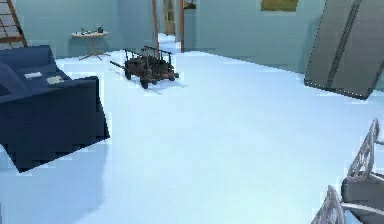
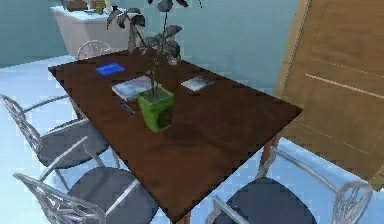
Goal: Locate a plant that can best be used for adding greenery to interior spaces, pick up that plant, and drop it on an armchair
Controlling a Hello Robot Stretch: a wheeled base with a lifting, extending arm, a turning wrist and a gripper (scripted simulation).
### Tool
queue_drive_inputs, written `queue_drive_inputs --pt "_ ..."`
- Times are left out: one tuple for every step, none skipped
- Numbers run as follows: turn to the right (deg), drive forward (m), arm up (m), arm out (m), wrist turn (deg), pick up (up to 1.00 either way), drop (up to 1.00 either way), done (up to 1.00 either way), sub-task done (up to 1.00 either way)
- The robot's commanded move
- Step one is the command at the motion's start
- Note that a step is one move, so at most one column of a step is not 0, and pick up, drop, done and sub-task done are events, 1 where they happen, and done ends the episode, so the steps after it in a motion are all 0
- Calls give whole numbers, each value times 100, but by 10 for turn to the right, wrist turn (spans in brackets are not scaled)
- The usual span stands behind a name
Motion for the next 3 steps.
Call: queue_drive_inputs --pt "0 100 0 0 0 0 0 0 0" --pt "0 100 0 0 0 0 0 0 0" --pt "30 0 0 0 0 0 0 0 0"
